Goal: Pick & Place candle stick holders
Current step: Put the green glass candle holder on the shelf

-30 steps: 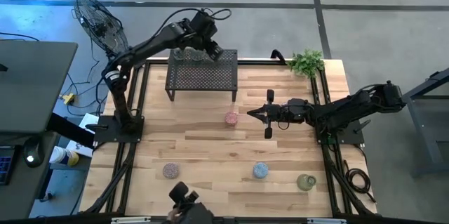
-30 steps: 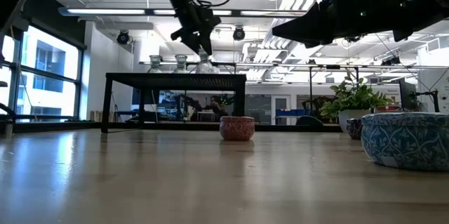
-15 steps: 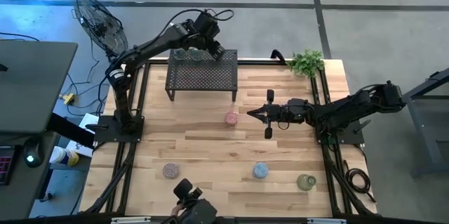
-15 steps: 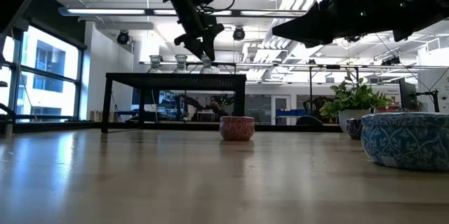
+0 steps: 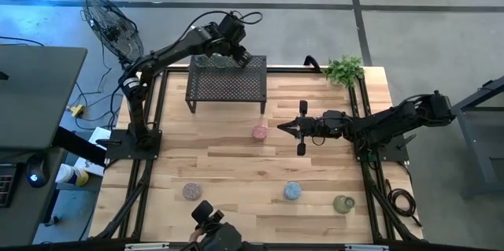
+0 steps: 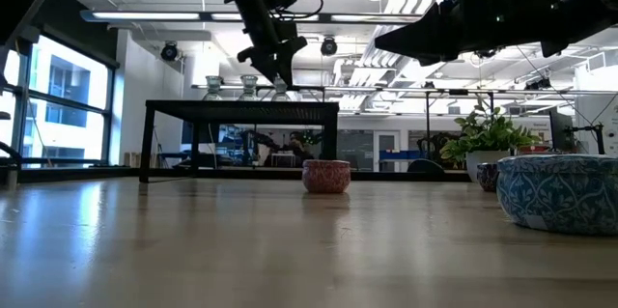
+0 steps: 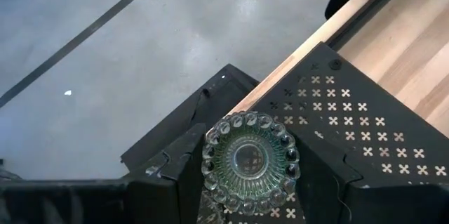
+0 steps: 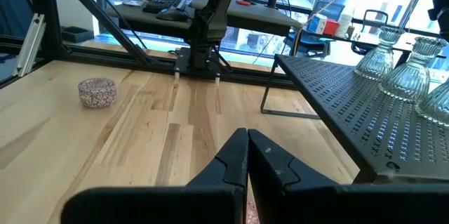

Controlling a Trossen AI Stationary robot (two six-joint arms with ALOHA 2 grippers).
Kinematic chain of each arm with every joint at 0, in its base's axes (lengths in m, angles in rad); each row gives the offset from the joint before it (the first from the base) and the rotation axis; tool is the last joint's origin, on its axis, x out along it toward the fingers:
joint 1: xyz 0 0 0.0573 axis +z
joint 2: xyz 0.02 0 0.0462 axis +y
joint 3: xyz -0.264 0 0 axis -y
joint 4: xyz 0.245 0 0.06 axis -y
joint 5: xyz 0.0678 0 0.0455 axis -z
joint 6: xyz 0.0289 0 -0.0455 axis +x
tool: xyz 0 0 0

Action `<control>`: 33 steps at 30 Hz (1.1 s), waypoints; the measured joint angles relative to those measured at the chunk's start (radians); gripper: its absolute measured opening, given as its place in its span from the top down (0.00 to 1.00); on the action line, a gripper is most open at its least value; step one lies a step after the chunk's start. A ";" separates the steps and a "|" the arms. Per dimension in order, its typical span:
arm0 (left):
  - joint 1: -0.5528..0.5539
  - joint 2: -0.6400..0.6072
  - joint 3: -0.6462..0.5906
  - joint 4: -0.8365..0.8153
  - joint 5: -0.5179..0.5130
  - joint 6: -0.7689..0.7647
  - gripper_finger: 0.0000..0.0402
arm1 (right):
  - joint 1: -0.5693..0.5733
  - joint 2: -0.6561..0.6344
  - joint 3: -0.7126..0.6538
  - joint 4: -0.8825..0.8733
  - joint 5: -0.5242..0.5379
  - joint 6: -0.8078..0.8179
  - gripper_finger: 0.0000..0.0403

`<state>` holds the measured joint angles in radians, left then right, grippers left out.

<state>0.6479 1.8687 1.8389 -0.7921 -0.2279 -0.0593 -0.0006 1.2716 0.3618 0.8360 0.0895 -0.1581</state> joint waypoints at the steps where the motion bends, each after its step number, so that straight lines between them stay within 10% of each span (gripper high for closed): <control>1: 0.000 0.000 0.000 -0.001 0.000 -0.001 0.59 | 0.000 0.000 0.000 0.000 0.000 0.000 1.00; 33: 0.000 -0.002 0.000 -0.039 -0.041 -0.005 0.57 | 0.000 0.000 0.000 -0.008 0.000 0.000 1.00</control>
<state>0.6479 1.8664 1.8393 -0.8312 -0.2694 -0.0643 -0.0003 1.2716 0.3618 0.8276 0.0892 -0.1577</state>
